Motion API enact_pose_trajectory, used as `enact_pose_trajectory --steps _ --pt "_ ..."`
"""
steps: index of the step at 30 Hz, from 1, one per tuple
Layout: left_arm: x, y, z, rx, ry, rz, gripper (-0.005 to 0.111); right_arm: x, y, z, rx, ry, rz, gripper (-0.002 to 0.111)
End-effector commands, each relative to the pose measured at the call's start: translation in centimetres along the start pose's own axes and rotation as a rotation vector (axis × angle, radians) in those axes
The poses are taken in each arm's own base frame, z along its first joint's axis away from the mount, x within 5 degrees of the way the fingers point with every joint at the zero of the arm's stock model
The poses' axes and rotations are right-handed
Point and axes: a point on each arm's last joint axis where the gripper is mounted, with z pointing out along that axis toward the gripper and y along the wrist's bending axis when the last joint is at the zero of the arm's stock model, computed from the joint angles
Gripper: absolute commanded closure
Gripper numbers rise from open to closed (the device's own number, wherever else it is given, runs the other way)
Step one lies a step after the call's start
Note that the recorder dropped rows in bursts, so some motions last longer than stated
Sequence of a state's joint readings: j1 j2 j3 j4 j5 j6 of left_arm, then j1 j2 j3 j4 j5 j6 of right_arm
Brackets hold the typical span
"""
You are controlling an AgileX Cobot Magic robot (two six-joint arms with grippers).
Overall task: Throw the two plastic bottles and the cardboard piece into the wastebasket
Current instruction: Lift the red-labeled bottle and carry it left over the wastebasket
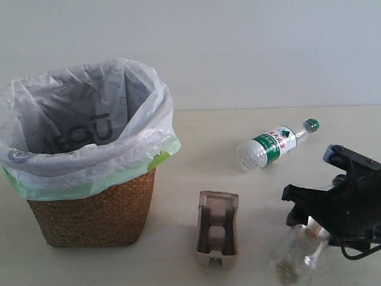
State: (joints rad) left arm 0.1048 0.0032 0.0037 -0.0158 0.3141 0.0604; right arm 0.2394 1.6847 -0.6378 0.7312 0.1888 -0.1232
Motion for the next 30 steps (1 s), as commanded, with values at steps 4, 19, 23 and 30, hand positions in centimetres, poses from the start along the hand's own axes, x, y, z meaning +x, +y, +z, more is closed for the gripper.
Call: enact_pose_trajectory --steps 4,19,23,30 --pt "-0.2 0.0 -0.1 -0.002 -0.015 -0.011 -0.001 -0.3 0.3 -0.1 -0.008 -0.010 -0.076 0.107" --pt "-0.2 0.0 -0.1 -0.002 -0.015 -0.011 -0.001 -5.5 8.7 -14.3 -0.362 -0.298 -0.352 0.107" --pt "-0.2 0.0 -0.1 -0.002 -0.015 -0.011 -0.001 -5.4 11.3 -19.8 -0.454 -0.576 -0.452 0.107" --pt "-0.2 0.0 -0.1 -0.002 -0.015 -0.011 -0.001 -4.3 15.8 -23.0 -0.513 -0.980 -0.586 0.107"
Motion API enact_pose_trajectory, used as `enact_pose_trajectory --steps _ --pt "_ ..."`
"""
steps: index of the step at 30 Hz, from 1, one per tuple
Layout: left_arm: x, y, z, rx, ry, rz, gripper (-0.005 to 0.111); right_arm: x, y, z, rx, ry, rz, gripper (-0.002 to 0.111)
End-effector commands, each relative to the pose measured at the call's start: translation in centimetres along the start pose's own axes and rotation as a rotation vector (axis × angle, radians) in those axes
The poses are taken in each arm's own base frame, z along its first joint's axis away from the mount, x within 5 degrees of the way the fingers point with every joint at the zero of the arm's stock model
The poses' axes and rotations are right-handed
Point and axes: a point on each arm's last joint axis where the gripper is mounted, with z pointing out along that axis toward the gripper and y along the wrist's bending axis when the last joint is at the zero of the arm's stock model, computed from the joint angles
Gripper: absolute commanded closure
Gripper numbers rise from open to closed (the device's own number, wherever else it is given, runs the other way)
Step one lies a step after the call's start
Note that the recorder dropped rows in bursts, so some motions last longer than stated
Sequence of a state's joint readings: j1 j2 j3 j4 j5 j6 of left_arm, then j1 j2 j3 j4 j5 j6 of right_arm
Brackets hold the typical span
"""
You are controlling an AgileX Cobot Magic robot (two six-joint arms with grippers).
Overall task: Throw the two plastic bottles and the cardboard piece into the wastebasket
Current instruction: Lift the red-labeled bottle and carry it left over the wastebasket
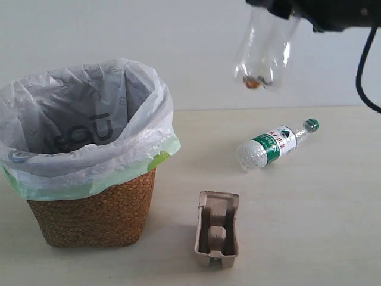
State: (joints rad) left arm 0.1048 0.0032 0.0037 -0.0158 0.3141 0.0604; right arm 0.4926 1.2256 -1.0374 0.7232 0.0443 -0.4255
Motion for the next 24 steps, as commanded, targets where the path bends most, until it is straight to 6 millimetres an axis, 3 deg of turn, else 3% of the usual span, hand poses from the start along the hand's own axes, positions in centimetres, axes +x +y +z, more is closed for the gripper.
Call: enact_pose_trajectory --steps 1,7,16,21,24 --pt "-0.2 0.0 -0.1 -0.002 -0.015 -0.011 -0.001 -0.5 1.8 0.9 0.013 -0.145 -0.154 0.107" --pt "-0.2 0.0 -0.1 -0.002 -0.015 -0.011 -0.001 1.6 0.8 2.9 0.030 -0.031 -0.326 0.107" --pt "-0.2 0.0 -0.1 -0.002 -0.015 -0.011 -0.001 0.2 -0.4 2.3 0.139 -0.123 -0.273 0.108" --pt "-0.2 0.0 -0.1 -0.002 -0.015 -0.011 -0.001 0.3 -3.2 1.6 0.457 -0.087 -0.223 0.108" --pt "-0.2 0.0 -0.1 -0.002 -0.015 -0.011 -0.001 0.9 -5.4 0.8 0.737 0.027 -0.343 0.108"
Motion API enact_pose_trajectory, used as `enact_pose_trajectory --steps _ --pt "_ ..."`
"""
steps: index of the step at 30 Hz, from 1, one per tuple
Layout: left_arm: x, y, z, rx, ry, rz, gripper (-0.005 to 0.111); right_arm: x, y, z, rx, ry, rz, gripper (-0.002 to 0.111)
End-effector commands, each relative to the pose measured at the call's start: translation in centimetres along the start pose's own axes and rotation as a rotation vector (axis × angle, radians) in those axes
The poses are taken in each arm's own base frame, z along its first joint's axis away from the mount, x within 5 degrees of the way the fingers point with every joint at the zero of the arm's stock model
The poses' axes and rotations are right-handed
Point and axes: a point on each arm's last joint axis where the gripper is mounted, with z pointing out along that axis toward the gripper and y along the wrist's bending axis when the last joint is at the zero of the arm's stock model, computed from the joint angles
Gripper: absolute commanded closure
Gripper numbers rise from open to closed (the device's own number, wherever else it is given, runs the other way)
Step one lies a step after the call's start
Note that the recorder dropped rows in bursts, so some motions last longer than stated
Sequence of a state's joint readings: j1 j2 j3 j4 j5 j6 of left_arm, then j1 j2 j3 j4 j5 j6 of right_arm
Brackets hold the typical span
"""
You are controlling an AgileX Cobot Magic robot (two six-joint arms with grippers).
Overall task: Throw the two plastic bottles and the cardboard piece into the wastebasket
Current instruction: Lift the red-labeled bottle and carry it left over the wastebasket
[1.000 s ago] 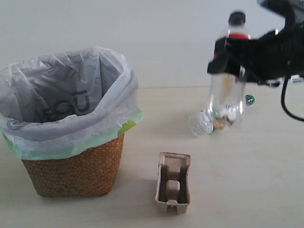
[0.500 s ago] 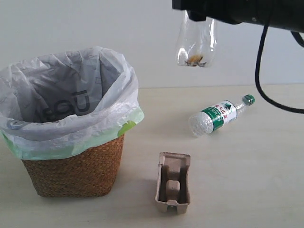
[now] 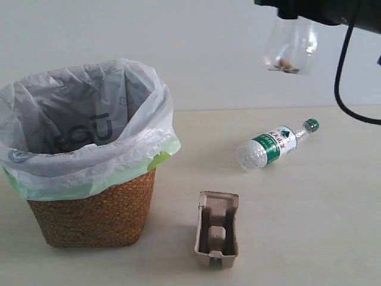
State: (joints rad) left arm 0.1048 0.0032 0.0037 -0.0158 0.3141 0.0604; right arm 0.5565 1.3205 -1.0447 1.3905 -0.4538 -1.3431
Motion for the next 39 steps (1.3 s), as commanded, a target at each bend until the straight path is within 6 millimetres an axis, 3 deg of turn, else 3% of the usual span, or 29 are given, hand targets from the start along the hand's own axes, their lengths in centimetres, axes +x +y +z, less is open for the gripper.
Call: enact_pose_trajectory --steps 1,7,9,11,14,18,21,24,29,33,39 --pt "-0.2 0.0 -0.1 -0.002 -0.015 -0.011 -0.001 1.6 -3.3 -0.1 0.365 0.183 -0.205 0.108" --pt "-0.2 0.0 -0.1 -0.002 -0.015 -0.011 -0.001 1.0 -3.8 0.1 0.434 0.282 -0.430 0.108" --pt "-0.2 0.0 -0.1 -0.002 -0.015 -0.011 -0.001 0.7 -3.6 0.3 0.429 0.263 -0.395 0.108" --pt "-0.2 0.0 -0.1 -0.002 -0.015 -0.011 -0.001 0.6 -2.0 0.3 0.335 0.227 -0.346 0.108" --pt "-0.2 0.0 -0.1 -0.002 -0.015 -0.011 -0.001 0.7 1.6 0.0 0.108 0.164 -0.219 0.108" --pt "-0.2 0.0 -0.1 -0.002 -0.015 -0.011 -0.001 0.1 7.4 -1.0 -0.431 0.103 0.013 0.108" --pt "-0.2 0.0 -0.1 -0.002 -0.015 -0.011 -0.001 -2.2 10.2 -1.9 -0.748 0.046 0.107 0.108" --pt "-0.2 0.0 -0.1 -0.002 -0.015 -0.011 -0.001 -4.3 11.5 -2.6 -0.907 -0.009 0.145 0.108" --pt "-0.2 0.0 -0.1 -0.002 -0.015 -0.011 -0.001 -5.2 11.1 -2.4 -0.858 -0.029 0.167 0.108" --pt "-0.2 0.0 -0.1 -0.002 -0.015 -0.011 -0.001 -4.0 10.5 -1.6 -0.745 0.000 0.117 0.108" --pt "-0.2 0.0 -0.1 -0.002 -0.015 -0.011 -0.001 0.2 6.2 0.8 -0.204 0.114 0.019 0.108"
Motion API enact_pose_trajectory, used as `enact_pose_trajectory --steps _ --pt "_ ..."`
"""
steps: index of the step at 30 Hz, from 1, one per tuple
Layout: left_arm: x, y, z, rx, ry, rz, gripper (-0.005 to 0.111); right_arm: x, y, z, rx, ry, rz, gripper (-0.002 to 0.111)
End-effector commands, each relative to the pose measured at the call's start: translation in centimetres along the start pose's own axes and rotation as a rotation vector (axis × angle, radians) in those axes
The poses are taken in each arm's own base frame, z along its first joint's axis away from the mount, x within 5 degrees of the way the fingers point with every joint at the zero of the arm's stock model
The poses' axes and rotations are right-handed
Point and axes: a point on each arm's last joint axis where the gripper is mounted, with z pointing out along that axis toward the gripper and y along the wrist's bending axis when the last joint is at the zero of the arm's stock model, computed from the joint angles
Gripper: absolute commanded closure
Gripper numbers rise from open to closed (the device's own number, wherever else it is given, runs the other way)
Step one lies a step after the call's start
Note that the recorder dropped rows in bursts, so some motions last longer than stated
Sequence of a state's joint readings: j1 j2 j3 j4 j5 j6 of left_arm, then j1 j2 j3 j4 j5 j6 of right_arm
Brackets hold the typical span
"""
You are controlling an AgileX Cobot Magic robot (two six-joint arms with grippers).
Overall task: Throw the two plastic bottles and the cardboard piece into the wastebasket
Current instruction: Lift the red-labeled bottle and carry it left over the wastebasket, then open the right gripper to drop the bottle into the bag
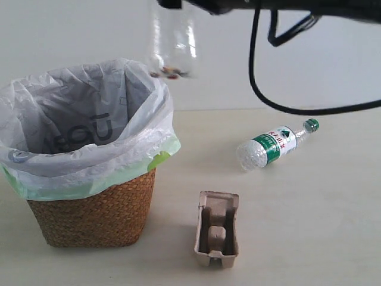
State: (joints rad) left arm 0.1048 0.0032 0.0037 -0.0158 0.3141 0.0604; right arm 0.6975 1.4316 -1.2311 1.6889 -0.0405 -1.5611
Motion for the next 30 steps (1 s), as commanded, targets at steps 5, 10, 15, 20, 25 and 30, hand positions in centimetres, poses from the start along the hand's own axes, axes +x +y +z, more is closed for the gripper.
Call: enact_pose_trajectory --steps 5,10,15,20,25,30 --pt "-0.2 0.0 -0.1 -0.002 -0.015 -0.011 -0.001 2.4 -7.3 -3.3 0.860 0.203 -0.243 0.108" --pt "-0.2 0.0 -0.1 -0.002 -0.015 -0.011 -0.001 2.4 -8.2 -4.7 1.026 0.325 -0.406 0.108" --pt "-0.2 0.0 -0.1 -0.002 -0.015 -0.011 -0.001 3.2 -7.5 -3.5 0.888 0.241 -0.277 0.108" --pt "-0.2 0.0 -0.1 -0.002 -0.015 -0.011 -0.001 3.8 -3.3 -0.6 0.338 0.115 0.025 0.108" --pt "-0.2 0.0 -0.1 -0.002 -0.015 -0.011 -0.001 -0.4 3.0 2.0 -0.346 0.028 0.184 0.101" --pt "-0.2 0.0 -0.1 -0.002 -0.015 -0.011 -0.001 -1.9 6.1 4.8 -0.453 0.028 0.350 0.020"
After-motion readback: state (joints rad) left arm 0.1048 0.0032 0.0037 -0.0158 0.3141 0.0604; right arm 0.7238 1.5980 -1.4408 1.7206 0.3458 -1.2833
